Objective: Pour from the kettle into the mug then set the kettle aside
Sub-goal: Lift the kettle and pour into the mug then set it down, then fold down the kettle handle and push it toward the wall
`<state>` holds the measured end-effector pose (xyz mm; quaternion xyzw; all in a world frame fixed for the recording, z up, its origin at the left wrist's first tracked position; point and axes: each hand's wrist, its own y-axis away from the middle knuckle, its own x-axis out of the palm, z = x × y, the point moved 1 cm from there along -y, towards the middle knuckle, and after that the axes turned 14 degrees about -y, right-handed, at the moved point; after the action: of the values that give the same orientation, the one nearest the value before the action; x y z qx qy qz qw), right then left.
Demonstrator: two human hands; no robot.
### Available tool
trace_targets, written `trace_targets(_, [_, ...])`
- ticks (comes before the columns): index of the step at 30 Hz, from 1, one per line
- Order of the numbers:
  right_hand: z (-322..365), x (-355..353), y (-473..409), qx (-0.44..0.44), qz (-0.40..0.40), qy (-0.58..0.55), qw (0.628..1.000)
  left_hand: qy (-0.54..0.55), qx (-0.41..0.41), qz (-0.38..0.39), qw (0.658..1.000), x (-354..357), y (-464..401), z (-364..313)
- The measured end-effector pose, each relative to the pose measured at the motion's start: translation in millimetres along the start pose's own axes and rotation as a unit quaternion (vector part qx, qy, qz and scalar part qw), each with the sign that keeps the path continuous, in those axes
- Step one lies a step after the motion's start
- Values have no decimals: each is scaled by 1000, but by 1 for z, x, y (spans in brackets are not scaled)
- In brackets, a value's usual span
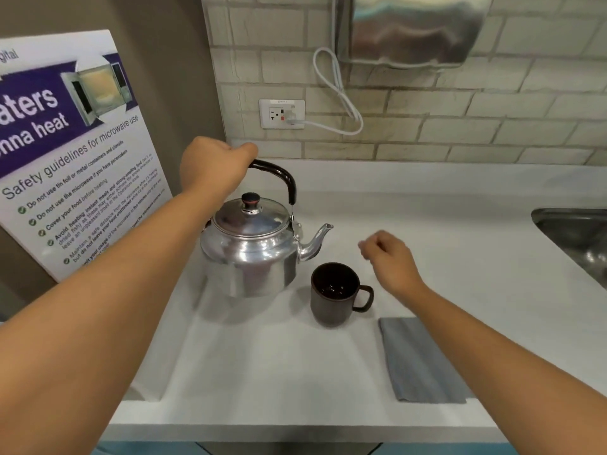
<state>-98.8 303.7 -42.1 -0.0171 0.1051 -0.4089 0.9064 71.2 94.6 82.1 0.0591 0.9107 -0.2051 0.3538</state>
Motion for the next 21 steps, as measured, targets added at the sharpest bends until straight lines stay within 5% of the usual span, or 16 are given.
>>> trace_targets(9, [116, 73, -68, -157, 150, -24, 976, 41, -23, -34, 998, 22, -37, 1])
trace_targets(21, [70, 114, -148, -143, 145, 39, 978, 67, -31, -22, 997, 100, -86, 37])
